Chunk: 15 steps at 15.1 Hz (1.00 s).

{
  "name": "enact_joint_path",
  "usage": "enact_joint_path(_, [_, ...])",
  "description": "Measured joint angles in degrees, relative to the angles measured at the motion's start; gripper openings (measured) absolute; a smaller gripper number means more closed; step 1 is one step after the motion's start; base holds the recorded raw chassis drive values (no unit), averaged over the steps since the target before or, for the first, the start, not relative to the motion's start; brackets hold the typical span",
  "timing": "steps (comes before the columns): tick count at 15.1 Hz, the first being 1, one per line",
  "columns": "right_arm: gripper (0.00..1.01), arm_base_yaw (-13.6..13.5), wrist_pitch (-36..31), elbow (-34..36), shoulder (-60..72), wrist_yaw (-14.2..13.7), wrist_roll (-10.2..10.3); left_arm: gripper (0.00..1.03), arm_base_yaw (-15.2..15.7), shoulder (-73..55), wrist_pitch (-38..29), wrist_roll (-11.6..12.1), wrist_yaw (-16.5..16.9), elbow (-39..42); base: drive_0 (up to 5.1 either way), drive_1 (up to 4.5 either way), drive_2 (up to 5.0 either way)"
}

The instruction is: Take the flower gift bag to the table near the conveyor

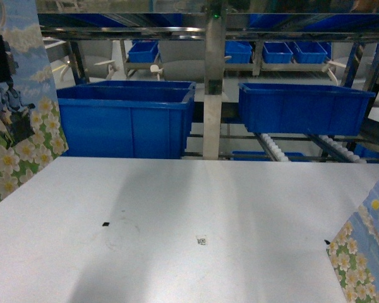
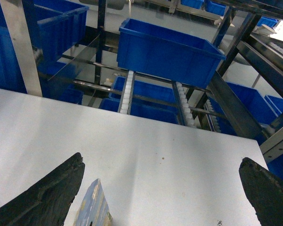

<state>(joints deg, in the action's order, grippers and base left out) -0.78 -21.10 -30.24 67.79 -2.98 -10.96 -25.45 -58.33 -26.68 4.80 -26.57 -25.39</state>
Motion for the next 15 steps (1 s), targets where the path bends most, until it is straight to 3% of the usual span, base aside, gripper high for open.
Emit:
enact_joint_path(6, [0.98,0.00,0.00,0.00,0.00,0.00,0.00,0.02,-2.82,-11.65,-1.88,-4.48,-2.67,-2.62,0.0,0.00,0.0])
enact_joint_path(15, [0.98,0.00,0.00,0.00,0.00,0.00,0.00,0.02,-5.11,-20.41,-0.44,-7.34,-4.55,-7.93,0.0,0.00,0.0])
